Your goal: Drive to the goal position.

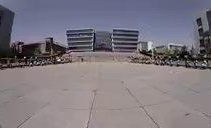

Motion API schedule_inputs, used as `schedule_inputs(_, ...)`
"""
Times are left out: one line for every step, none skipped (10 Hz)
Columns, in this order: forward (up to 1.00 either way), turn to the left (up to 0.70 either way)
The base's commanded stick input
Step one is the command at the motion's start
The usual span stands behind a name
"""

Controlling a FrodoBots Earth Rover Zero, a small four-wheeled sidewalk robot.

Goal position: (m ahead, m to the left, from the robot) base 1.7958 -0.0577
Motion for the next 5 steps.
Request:
schedule_inputs(1.00,0.40)
schedule_inputs(1.00,0.33)
schedule_inputs(1.00,0.26)
schedule_inputs(1.00,0.19)
schedule_inputs(1.00,0.12)
